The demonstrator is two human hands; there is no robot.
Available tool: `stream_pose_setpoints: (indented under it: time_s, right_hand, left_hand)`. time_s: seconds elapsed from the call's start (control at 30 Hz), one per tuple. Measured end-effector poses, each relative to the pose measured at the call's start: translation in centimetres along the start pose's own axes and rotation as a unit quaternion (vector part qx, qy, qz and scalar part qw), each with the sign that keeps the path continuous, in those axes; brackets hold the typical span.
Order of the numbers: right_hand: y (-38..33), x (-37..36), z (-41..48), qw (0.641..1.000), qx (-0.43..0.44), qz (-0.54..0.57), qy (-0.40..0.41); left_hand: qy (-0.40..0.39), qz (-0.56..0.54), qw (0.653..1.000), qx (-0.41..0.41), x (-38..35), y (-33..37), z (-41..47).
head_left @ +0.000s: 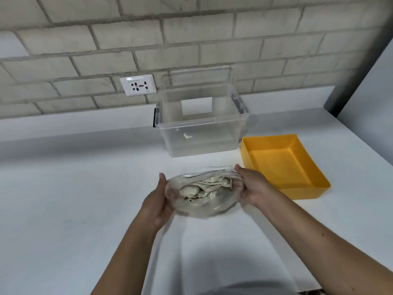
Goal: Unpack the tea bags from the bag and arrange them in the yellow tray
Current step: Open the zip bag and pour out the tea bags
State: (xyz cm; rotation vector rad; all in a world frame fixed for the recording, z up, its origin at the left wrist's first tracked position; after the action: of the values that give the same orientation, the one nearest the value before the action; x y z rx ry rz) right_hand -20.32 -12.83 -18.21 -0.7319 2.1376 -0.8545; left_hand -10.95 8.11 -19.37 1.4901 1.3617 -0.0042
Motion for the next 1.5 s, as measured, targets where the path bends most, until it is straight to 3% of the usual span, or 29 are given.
stream_pose_setpoints:
  time_s: [0.1,0.2,0.27,0.37,0.43,0.53,0.63,0.8,0.93,1.13,1.5]
  right_hand:
    - [-0.1,0.3,0.7,0.996,0.037,-0.080,-0.002]
    - [-0.4,0.5,0.9,0.974,0.123,-0.185,-0.052]
    - [-0.9,0.4,0.4,0.940,0.162,-0.274,-0.123]
    - [-1.0,0.2,-0.3,0.882,0.137,-0.403,-0.205]
    - [-1.1,0.4,-0.6,0.838,0.110,-0.495,-0.200]
    - [-1.3,0.6,-1.0,0.775,0.096,-0.597,-0.181]
    - [-1.3,0.5,-1.1,0.746,0.095,-0.636,-0.175]
    - [-3.0,0.3,-1.4,0.751,0.143,-0.625,-0.159]
    - [-1.7,0.7,-0.5,0.745,0.119,-0.639,-0.151]
    - [-2.2,1.2,0.4,0.737,0.131,-0.649,-0.133]
    - [-2.0,1.5,0.6,0.738,0.129,-0.645,-0.149]
  left_hand:
    - [0.060,0.181,0.981,-0.031,1.2,0.7,0.4]
    - [0.010,0.332,0.937,-0.111,1.7,1.9,-0.1]
    - [-0.039,0.445,0.885,-0.127,1.4,2.8,-0.5]
    - [-0.051,0.596,0.794,-0.106,1.2,3.4,0.0]
    - [-0.050,0.653,0.751,-0.086,0.8,3.4,0.4]
    - [-0.054,0.697,0.714,-0.048,0.4,3.0,0.6]
    - [-0.066,0.726,0.684,-0.029,0.0,2.9,0.4]
    - [-0.067,0.703,0.705,-0.064,-0.2,4.1,0.1]
    - [-0.082,0.676,0.732,-0.010,0.6,3.2,0.3]
    - [-0.084,0.641,0.763,-0.011,1.7,3.0,1.1]
    - [-0.088,0.630,0.771,-0.021,1.8,3.1,1.8]
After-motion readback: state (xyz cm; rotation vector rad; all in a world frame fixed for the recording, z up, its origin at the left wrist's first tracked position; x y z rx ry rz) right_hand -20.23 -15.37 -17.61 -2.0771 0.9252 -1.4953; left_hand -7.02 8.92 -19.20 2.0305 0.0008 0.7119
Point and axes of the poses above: each hand's wrist, its own z-axis towards the middle knuckle, its own x-axis out of the back of the hand, y = z × x, the point moved 3 cm from there along z, towards the middle knuckle, and after that the axes turned 14 degrees about -y, right-handed, at the moved point
